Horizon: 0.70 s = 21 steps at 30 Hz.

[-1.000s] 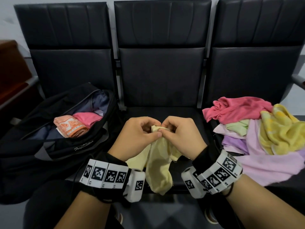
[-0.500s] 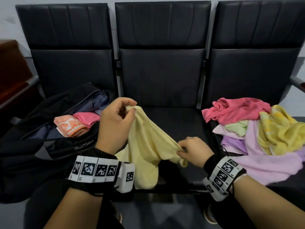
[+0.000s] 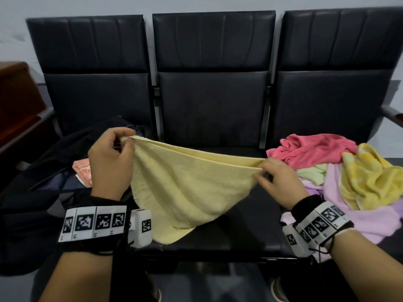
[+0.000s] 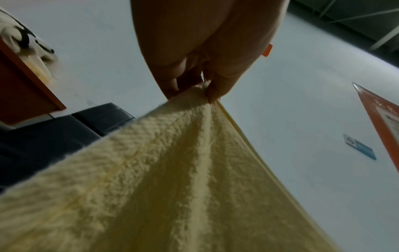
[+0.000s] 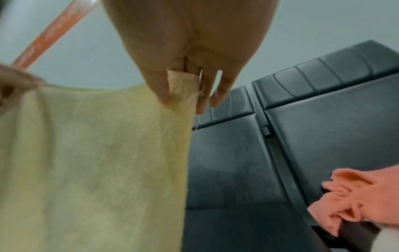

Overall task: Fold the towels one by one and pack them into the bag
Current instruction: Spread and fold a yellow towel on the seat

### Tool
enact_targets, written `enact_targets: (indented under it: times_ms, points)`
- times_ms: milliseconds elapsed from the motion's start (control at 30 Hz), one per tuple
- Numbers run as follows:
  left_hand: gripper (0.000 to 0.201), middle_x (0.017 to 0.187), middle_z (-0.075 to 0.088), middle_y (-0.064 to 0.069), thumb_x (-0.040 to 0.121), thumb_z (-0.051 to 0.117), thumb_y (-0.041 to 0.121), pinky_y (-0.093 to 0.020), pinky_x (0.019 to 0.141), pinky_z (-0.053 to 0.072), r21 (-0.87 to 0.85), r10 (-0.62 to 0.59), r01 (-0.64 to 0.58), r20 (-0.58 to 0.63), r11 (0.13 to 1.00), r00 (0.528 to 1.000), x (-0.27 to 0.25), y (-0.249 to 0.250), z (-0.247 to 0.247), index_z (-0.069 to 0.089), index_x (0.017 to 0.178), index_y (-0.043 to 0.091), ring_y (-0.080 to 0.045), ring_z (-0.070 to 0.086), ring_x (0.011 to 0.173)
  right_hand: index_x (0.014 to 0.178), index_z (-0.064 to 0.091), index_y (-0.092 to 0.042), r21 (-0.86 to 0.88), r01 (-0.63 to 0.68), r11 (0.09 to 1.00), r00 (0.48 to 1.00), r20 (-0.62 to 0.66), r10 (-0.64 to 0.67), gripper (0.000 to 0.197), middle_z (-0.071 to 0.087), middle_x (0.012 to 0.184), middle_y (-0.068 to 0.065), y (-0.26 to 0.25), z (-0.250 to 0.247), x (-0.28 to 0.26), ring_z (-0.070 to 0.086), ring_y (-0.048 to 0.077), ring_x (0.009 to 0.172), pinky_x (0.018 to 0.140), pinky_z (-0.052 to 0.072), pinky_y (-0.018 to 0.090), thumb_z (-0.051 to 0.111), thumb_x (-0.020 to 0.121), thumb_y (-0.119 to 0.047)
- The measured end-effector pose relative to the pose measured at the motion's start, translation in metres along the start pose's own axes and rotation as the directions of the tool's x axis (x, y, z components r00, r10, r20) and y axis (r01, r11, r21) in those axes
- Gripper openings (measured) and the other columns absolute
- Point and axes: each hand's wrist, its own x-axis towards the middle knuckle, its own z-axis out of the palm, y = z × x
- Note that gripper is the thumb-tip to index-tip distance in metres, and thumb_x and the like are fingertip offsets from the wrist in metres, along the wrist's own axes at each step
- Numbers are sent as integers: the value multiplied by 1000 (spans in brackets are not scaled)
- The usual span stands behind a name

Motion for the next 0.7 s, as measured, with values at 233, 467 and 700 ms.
enact_targets:
  times_ms: [233, 467, 700]
  points:
    - [16, 88, 64, 14, 92, 58, 6, -16, 79, 48, 69, 12, -10, -36, 998, 999, 16, -10, -6, 69, 99, 14, 7, 59, 81, 94, 72, -12, 261, -9, 965, 969, -234, 73, 11, 62, 81, -11, -23, -42, 25, 57, -4, 81, 73, 39, 8, 67, 90, -4]
    - [18, 88, 66, 12, 93, 57, 11, -36, 88, 54, 69, -36, 39, -48, 997, 998, 26, -10, -16, 69, 98, 24, -8, 63, 86, 91, 73, -7, 215, 115, 970, 913, -408, -18, 9, 59, 118, 2, -43, -63, 36, 56, 6, 91, 85, 40, 6, 70, 85, -1]
    - [16, 86, 68, 6, 92, 57, 18, -53, 79, 57, 67, 6, -2, -56, 998, 998, 26, 1, -28, 68, 97, 29, -21, 66, 80, 84, 76, -24, 484, 26, 875, 928, -337, 158, 10, 71, 75, -10, -47, -87, 30, 66, 11, 69, 64, 54, 27, 77, 82, -14]
